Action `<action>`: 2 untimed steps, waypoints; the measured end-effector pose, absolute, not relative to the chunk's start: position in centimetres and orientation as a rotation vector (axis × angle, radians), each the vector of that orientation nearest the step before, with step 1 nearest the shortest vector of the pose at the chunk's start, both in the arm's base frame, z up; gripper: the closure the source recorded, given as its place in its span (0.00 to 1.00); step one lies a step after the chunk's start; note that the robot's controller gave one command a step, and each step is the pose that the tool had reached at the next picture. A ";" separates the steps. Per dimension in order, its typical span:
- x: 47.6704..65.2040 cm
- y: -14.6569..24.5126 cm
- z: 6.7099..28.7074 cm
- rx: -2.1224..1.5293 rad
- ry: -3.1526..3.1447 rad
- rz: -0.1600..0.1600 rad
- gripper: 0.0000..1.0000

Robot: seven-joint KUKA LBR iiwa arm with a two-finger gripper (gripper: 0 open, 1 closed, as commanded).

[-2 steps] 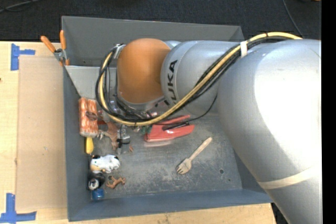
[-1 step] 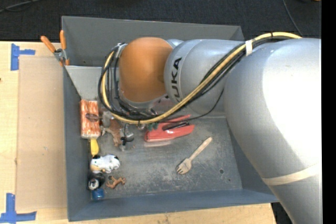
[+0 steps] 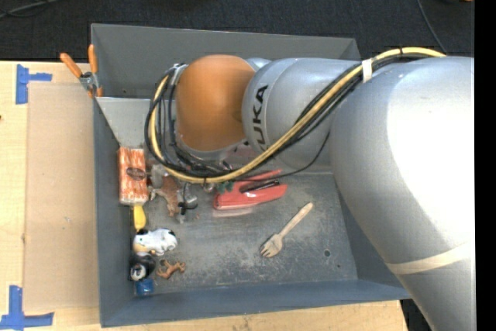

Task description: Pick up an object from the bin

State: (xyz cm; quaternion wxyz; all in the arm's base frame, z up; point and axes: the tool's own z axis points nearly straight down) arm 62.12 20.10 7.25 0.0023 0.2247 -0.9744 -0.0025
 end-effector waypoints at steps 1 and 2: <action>62.1 18.7 7.3 0.747 -3.051 -0.016 1.00; 62.0 19.3 10.6 0.720 -3.056 -0.014 1.00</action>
Offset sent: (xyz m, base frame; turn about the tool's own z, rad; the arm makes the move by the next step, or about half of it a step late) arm -0.0007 -0.0072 0.0357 -0.0082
